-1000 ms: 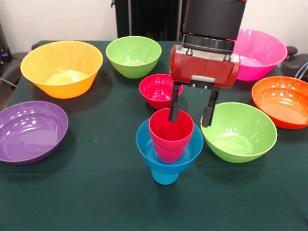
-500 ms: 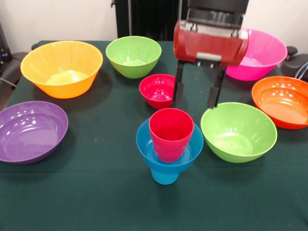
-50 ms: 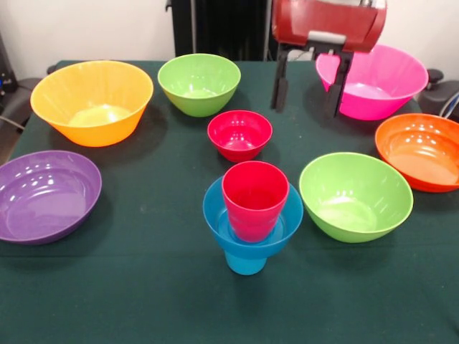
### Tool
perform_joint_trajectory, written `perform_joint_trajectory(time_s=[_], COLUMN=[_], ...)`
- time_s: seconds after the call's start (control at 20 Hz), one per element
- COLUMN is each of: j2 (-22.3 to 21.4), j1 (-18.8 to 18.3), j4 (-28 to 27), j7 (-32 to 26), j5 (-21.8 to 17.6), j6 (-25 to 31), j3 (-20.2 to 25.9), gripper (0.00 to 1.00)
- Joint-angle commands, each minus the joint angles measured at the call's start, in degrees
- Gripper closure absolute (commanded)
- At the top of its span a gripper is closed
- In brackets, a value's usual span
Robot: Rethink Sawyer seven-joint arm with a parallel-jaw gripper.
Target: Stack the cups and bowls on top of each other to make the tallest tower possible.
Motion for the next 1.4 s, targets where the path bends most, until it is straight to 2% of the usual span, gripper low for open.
perform_joint_trajectory(time_s=[0.05, 0.3, 0.55, 0.85, 1.25, 1.4], j2=[-0.9, 0.0, -0.1, 0.0, 5.0, 9.3], j1=[2.5, 3.7, 2.6, 2.3, 1.3, 0.8], j4=[11.0, 15.2, 21.9, 29.3, 32.1, 31.4], j7=[6.9, 8.5, 8.7, 9.2, 8.2, 8.9], j5=[-1.5, -3.0, -4.1, -6.6, -9.7, -9.9], j6=[2.3, -2.9, -7.8, -15.4, -24.6, -29.2], j3=[3.2, 1.8, 1.2, -2.0, -5.2, -5.3], gripper=[0.0, 0.0, 0.0, 0.0, 0.0, 0.0])
